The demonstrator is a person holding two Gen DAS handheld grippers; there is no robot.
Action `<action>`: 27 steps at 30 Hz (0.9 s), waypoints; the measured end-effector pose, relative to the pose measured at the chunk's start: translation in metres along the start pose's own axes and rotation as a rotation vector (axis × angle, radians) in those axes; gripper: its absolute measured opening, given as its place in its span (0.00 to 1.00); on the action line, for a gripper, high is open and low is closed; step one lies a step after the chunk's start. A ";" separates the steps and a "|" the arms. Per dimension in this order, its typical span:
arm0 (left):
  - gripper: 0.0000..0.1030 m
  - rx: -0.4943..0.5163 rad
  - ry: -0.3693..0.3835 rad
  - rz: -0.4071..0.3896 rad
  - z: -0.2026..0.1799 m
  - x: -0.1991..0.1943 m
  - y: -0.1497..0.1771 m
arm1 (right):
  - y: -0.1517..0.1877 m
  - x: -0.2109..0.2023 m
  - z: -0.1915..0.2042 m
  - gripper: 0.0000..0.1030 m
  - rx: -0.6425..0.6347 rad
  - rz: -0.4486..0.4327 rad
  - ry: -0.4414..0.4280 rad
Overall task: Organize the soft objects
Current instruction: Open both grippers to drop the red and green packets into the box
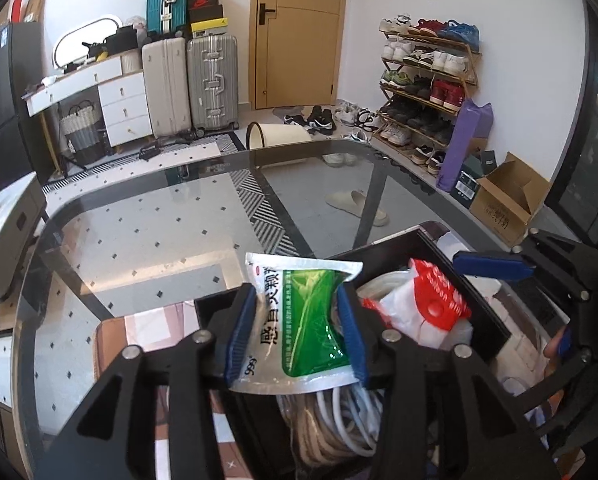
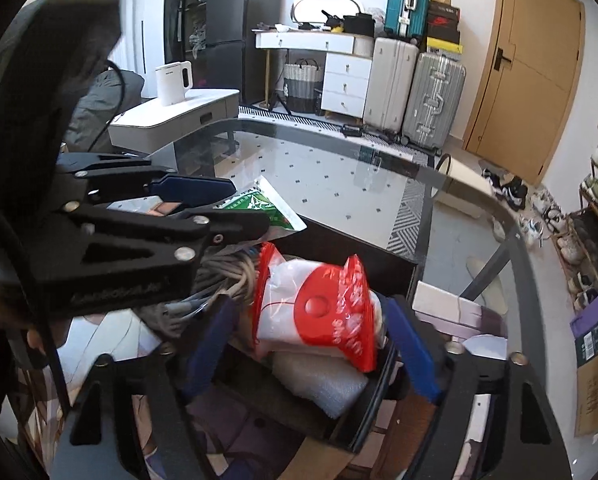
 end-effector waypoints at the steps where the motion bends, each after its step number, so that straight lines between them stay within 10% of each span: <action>1: 0.56 -0.007 0.001 0.004 0.001 -0.002 0.000 | 0.000 -0.004 -0.001 0.80 -0.009 -0.002 0.011; 6: 0.62 -0.012 -0.019 0.008 0.001 -0.012 0.006 | 0.004 -0.019 -0.011 0.83 0.028 -0.021 0.029; 12: 0.95 -0.022 -0.060 -0.020 0.006 -0.034 0.015 | 0.014 -0.037 -0.022 0.91 0.133 -0.050 0.026; 27: 1.00 -0.067 -0.138 -0.132 0.009 -0.100 0.050 | 0.030 -0.078 0.002 0.99 0.185 -0.134 0.010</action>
Point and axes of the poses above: each gripper's, at about its wrist camera, not at the fingertips, and x roughly the way its jaws point, z to its left, y to its underside, the point moved 3 cm from there along x, roughly the way its jaws point, and after that the axes turned 8 degrees about -z, right-handed, at the moved point
